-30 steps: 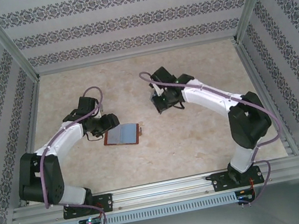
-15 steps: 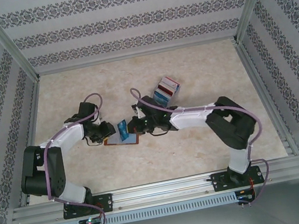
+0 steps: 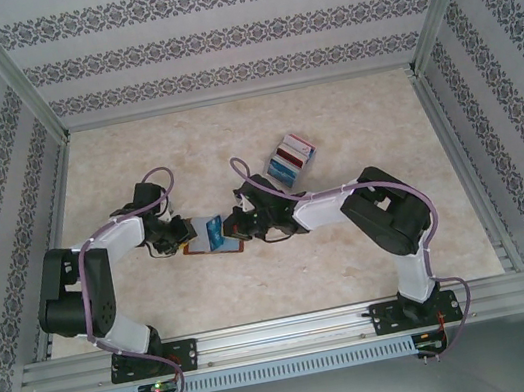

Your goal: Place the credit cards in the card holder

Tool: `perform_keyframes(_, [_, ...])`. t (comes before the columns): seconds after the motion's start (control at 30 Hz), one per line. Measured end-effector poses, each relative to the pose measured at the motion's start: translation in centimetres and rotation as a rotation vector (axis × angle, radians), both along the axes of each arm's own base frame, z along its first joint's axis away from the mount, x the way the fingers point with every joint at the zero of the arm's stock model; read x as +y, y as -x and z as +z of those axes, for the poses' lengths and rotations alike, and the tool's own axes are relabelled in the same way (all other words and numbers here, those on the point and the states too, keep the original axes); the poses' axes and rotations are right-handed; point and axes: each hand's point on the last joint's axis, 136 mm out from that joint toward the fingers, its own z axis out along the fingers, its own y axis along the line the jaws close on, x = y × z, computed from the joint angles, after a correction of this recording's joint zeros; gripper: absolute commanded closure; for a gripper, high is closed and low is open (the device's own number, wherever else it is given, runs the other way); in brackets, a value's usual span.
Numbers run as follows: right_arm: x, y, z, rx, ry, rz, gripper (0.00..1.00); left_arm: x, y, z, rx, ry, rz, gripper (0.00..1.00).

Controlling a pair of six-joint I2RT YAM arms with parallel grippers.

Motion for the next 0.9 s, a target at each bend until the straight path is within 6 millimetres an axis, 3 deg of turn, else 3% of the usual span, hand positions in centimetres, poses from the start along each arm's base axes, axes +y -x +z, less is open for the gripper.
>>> perform_keyframes(0.33, [-0.5, 0.0, -0.3, 0.002, -0.035, -0.014, 0.97, 0.0, -0.1, 0.0, 0.005, 0.017, 0.019, 0.75])
perform_keyframes(0.57, [-2.0, 0.1, -1.5, 0.026, -0.038, -0.048, 0.97, 0.1, -0.1, -0.1, 0.009, 0.034, 0.034, 0.76])
perform_keyframes(0.9, [-1.4, -0.5, -0.6, 0.054, -0.119, -0.082, 0.97, -0.3, -0.4, -0.1, 0.011, 0.070, 0.042, 0.76])
